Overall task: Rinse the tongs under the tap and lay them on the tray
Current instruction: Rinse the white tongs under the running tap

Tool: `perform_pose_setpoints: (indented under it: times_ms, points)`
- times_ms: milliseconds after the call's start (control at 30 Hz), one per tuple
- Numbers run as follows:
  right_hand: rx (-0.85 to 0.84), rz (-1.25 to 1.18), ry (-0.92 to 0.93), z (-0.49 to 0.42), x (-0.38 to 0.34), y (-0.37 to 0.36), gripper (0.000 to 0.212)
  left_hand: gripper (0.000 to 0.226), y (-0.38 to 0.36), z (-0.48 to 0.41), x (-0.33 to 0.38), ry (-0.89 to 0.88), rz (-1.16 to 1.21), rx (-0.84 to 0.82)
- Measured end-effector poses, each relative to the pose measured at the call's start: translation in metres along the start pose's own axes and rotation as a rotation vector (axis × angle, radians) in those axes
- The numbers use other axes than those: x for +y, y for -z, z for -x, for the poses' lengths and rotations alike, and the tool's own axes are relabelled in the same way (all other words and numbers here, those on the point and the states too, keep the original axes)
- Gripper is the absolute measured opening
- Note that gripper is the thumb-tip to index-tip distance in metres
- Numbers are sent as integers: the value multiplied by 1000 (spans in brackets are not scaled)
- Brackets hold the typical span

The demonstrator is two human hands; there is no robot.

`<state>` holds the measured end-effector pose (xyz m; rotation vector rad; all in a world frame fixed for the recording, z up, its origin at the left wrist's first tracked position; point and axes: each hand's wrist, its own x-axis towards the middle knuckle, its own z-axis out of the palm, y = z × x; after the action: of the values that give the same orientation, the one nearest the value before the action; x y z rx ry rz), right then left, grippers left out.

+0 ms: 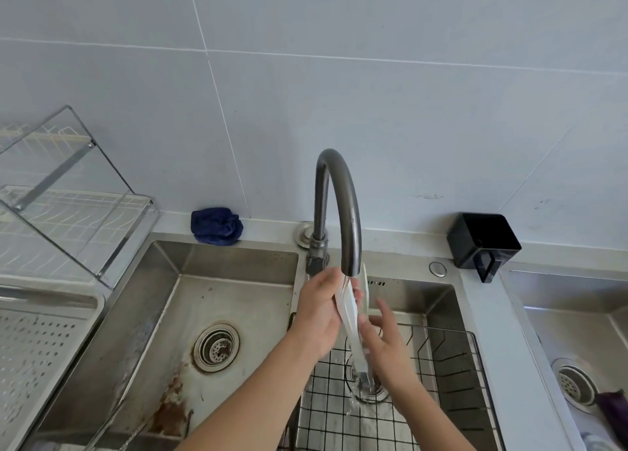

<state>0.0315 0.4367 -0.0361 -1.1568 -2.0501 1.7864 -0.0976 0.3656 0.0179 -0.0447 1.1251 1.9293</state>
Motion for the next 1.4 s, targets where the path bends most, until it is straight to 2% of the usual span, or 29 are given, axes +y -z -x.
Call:
perform_pose_setpoints:
  times_ms: [67,100,300,367,433,500,600,700,767,800,933,1067,1200,1300,1400]
  points:
    - [-94,-33,58,1,-1,-6,101,10,3,6,2,-33,0,-11]
    - [-133,-47,80,0,-1,-10,103,8,5,8,3,-45,-8,-15]
    - [-186,-71,124,-19,-18,-22,64,20,13,15,17,-110,-47,15]
    - [-180,-29,138,-25,-27,-24,58,20,19,14,23,-191,-202,93]
    - [-172,19,171,-31,-36,-26,54,13,27,9,25,-309,-482,240]
    - [-141,92,209,-34,-43,-27,50,17,33,5,24,-379,-671,321]
    - [-67,195,255,-35,-50,-29,55,28,32,7,23,-331,-629,244]
    - [-99,203,337,-31,-47,-30,52,36,25,6,21,-290,-572,84]
    - [-146,138,382,-27,-43,-30,42,25,19,7,18,-301,-629,41]
    - [-157,93,386,-24,-41,-30,44,16,16,8,17,-324,-675,31]
    - [-127,56,382,-22,-36,-29,45,7,10,11,8,-369,-794,-29]
    - [-144,113,420,-26,-45,-24,44,22,1,16,11,-365,-882,-11]
    - [-139,108,450,-28,-55,-26,32,40,-1,19,19,-438,-939,-18]
    - [-140,126,500,-26,-63,-31,19,25,7,18,23,-551,-963,25]
    - [-164,171,542,-27,-75,-34,32,14,9,19,32,-486,-770,37]
